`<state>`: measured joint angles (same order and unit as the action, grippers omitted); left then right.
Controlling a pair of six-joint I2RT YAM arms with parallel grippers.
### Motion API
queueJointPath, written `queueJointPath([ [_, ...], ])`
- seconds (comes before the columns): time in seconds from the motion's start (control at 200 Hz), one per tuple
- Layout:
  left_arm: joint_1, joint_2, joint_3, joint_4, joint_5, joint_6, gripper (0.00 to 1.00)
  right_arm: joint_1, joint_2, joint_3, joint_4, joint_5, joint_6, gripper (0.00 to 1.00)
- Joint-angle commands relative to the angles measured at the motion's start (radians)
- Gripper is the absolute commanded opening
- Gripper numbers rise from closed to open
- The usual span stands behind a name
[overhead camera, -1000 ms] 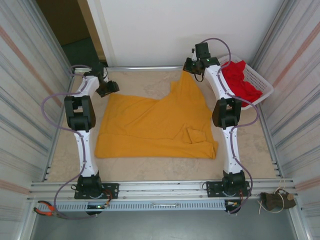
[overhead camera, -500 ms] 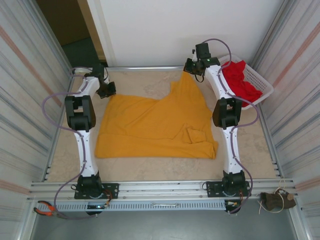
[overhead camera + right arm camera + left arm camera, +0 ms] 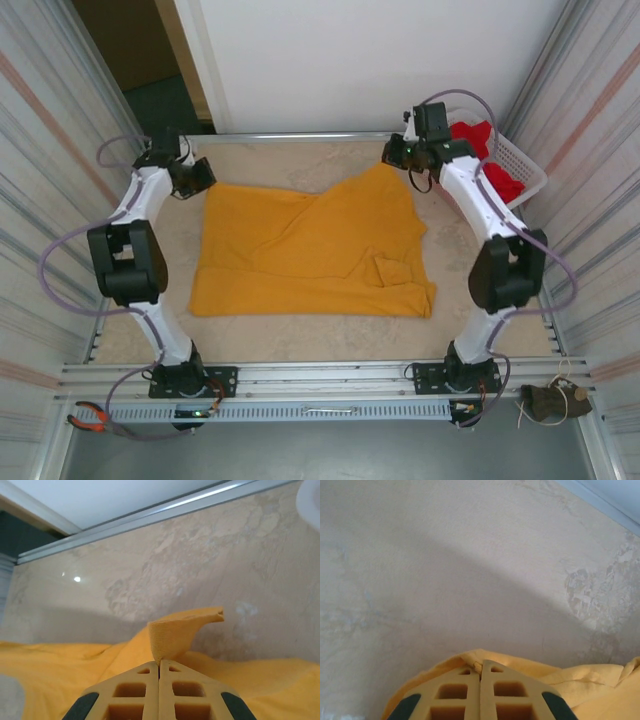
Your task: Fold the inside-out t-shirt
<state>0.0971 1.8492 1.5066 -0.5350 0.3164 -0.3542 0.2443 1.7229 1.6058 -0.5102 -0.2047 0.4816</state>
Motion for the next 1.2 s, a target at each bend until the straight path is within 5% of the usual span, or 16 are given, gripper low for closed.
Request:
queueJointPath([
  [0.0, 0.038, -0.057, -0.108, 0.047, 0.05, -0.064, 0.0, 0.034, -0.125, -0.146, 0.051, 0.034, 0.044, 0.0],
  [0.546, 0.14, -0.397, -0.585, 0.192, 0.109, -0.197, 0.0, 0.227, -0.691, -0.663, -0.078, 0.287, 0.216, 0.0],
  [0.892, 0.154, -0.422, -0.747, 0.248, 0.048, -0.213, 0.02, 0.342, -0.801, -0.881, -0.158, 0.394, 0.375, 0.0],
  [0.957, 0.169, -0.398, -0.733, 0.248, 0.052, -0.207, 0.11, 0.36, -0.821, -0.906, -0.18, 0.405, 0.421, 0.33],
  [1.012, 0.179, -0.367, -0.711, 0.244, 0.057, -0.208, 0.31, 0.375, -0.84, -0.915, -0.198, 0.424, 0.453, 0.52],
  [1.082, 0.182, -0.339, -0.677, 0.229, 0.048, -0.202, 0.43, 0.377, -0.849, -0.914, -0.192, 0.435, 0.456, 0.55],
  [1.197, 0.185, -0.346, -0.624, 0.207, 0.042, -0.193, 0.49, 0.354, -0.767, -0.84, -0.16, 0.421, 0.368, 0.56],
])
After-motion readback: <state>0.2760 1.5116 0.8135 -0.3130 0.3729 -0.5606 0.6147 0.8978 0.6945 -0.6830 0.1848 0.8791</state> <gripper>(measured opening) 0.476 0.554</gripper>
